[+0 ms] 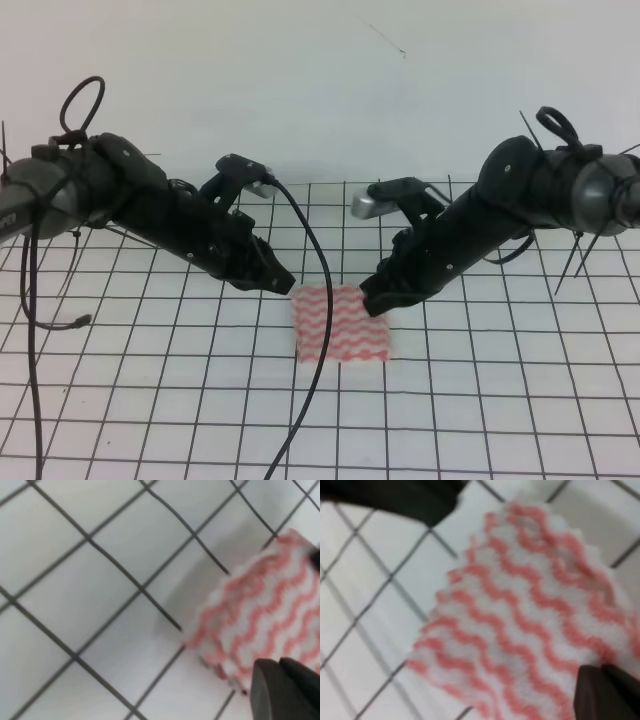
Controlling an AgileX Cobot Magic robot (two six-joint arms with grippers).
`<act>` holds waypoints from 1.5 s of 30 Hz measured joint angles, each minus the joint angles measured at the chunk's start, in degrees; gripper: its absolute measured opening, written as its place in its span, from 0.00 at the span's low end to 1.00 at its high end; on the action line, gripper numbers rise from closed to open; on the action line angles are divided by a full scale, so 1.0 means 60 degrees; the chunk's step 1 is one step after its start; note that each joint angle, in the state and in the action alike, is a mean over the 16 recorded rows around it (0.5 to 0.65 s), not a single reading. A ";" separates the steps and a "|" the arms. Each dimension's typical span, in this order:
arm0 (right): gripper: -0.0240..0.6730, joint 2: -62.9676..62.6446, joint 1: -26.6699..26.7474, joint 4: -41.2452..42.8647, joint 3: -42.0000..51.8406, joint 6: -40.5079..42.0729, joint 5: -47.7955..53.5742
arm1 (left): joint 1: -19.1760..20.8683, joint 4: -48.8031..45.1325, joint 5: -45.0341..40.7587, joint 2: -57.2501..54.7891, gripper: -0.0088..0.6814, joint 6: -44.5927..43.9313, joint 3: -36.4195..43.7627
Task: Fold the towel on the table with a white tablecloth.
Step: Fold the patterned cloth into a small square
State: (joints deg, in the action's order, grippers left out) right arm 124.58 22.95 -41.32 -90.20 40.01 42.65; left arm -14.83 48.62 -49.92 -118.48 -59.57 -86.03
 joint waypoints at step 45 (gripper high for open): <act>0.03 -1.3119 -0.0663 0.5559 0.8865 -0.4888 -0.5011 | -0.1608 0.0393 0.2693 1.2368 0.01 0.1782 0.6870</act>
State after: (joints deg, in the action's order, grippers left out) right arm 45.87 18.97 -7.97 -37.01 10.68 12.59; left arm -24.48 50.98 -33.77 -44.27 -48.88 -44.81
